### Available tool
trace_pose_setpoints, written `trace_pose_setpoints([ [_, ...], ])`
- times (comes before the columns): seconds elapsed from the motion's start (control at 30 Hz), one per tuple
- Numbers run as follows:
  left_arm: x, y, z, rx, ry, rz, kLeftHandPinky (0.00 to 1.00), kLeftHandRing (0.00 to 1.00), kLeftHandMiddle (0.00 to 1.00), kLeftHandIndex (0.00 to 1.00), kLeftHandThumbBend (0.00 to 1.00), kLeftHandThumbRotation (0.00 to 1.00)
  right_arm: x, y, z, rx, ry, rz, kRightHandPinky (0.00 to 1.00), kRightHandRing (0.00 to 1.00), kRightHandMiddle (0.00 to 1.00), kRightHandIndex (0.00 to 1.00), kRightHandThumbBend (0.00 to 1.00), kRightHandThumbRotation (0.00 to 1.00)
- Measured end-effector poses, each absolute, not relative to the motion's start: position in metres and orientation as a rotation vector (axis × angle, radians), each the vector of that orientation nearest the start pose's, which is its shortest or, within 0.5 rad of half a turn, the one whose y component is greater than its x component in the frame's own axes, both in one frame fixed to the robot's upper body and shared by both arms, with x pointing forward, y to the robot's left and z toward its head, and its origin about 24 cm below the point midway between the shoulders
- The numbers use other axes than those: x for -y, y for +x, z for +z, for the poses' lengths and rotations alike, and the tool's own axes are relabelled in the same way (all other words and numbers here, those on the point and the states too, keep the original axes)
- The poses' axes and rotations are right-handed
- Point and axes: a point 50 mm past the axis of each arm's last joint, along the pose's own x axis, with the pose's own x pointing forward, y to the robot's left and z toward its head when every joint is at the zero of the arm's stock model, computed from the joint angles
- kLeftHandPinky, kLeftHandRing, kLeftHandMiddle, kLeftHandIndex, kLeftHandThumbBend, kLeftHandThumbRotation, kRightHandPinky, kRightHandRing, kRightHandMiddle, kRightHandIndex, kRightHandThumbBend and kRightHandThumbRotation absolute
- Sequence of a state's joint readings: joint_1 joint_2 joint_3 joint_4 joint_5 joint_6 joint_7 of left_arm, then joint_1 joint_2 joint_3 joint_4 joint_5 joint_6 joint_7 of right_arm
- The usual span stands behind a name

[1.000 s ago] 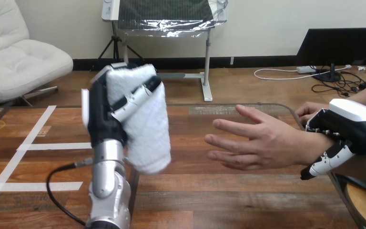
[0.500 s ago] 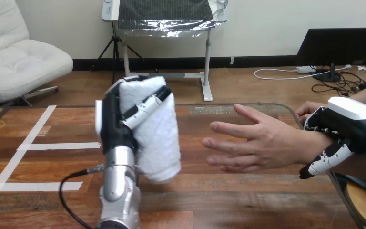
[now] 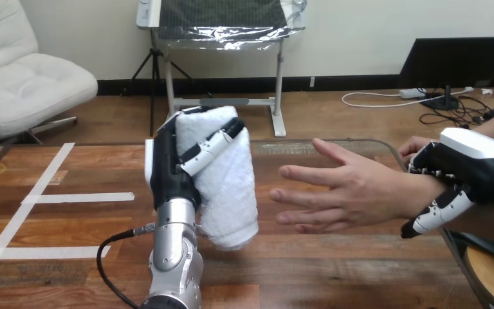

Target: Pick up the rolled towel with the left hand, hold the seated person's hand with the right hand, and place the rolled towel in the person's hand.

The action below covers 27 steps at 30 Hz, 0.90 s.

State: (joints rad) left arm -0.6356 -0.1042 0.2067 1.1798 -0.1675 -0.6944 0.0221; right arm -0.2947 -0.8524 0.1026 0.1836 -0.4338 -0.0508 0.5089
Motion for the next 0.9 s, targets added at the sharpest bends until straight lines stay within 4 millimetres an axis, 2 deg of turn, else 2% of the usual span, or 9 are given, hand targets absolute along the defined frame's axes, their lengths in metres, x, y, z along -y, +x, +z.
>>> trace_pose_setpoints([
  [0.9,-0.112,0.331,0.015,0.073,-0.364,0.113,0.33,0.40,0.43,0.42,0.80,0.00,0.263,0.301,0.126,-0.171,-1.280,0.424,0.23,0.30,0.36,0.37,0.91,0.22],
])
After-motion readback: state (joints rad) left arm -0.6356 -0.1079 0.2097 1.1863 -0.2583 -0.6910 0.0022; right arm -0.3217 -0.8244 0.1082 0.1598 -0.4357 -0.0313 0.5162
